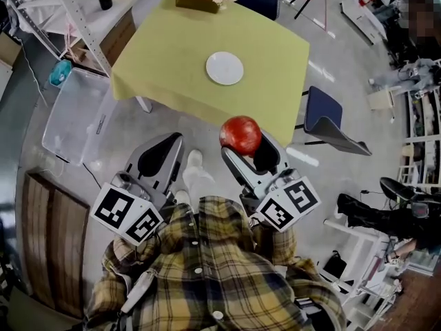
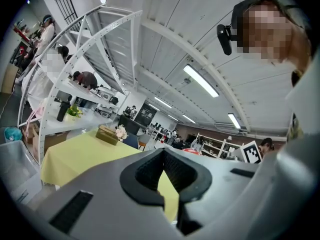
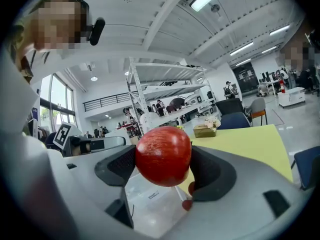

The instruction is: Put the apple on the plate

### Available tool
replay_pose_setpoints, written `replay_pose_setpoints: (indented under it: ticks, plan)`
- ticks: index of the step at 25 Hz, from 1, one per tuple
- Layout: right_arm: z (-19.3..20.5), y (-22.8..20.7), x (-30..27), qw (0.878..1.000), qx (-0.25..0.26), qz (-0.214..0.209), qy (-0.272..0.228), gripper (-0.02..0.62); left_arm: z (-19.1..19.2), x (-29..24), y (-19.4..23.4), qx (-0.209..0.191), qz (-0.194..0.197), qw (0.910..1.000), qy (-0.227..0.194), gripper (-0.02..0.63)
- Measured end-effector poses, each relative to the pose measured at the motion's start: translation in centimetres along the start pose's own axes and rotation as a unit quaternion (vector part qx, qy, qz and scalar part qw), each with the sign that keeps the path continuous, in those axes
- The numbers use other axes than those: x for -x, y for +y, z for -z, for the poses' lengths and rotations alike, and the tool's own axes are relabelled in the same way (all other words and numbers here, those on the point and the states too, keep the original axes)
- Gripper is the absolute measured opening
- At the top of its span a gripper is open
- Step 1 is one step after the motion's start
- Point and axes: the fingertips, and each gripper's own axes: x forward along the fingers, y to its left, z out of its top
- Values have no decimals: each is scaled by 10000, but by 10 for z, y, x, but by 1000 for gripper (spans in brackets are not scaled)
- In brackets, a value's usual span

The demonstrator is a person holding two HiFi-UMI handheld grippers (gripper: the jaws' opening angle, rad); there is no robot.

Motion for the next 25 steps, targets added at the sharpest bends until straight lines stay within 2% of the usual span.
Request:
replay_pose_setpoints:
  ticks: [6, 16, 25]
  plan:
    - [-30, -41, -36, 10000, 49, 30, 1, 336, -24, -57, 22, -15, 84, 10000, -1, 8]
    - [-67, -121, -60, 9995, 67, 243, -172, 336, -47, -156, 29, -183, 413, 9990, -11, 8]
    - [-80, -160, -74, 9991, -67, 352, -220, 336, -58, -199, 41, -255, 467, 9986, 68, 8]
